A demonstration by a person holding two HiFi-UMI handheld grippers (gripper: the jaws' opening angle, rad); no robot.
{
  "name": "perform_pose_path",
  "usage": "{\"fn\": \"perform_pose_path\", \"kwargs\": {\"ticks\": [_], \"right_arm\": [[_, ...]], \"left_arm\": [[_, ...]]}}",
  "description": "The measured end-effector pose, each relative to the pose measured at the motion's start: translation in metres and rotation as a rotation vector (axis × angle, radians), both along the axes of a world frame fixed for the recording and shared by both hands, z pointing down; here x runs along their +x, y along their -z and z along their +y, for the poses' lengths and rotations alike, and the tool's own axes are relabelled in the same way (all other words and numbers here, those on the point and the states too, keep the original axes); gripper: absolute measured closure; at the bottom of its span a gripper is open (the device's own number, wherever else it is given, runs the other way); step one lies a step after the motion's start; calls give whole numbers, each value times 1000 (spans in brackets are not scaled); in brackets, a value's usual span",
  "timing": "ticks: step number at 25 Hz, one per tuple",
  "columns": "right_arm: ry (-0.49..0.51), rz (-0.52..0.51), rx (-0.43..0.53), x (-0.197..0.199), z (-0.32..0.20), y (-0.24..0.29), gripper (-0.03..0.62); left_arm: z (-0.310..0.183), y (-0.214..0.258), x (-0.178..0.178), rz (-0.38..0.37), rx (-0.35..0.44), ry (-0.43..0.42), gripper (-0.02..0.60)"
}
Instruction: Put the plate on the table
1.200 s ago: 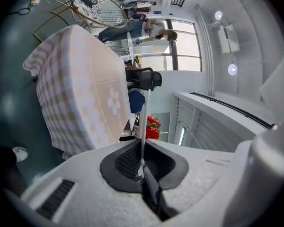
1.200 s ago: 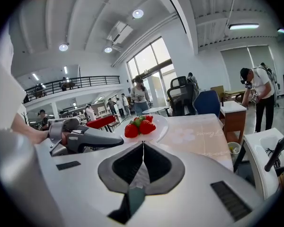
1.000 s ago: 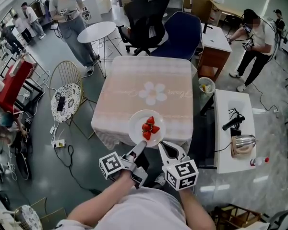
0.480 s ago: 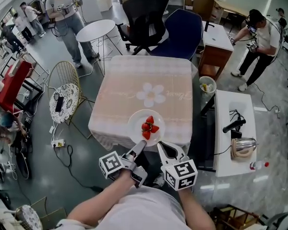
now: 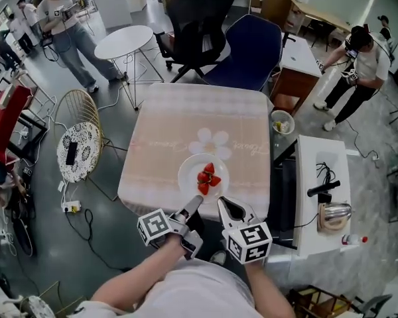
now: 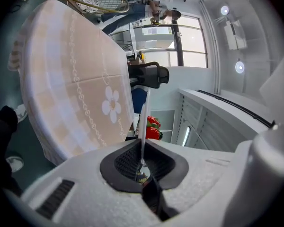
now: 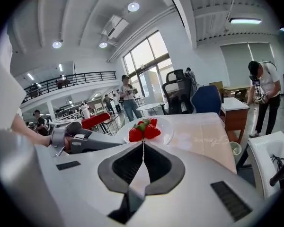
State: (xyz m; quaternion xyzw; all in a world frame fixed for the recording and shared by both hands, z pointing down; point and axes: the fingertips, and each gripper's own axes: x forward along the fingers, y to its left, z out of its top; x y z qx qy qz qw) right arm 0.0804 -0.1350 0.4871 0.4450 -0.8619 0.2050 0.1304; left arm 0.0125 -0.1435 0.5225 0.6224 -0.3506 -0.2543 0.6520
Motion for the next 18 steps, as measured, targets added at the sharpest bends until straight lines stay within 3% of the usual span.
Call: {"fn": "perform_pose_path", "kwargs": {"ticks": [9, 18], "right_arm": [[-36, 17, -50, -38, -73, -18, 589], [-80, 70, -108, -42, -106, -37, 588]], "left_arm": [[-68, -25, -33, -2, -26, -63, 563], [-108, -60, -38, 15, -86, -115, 563]]}}
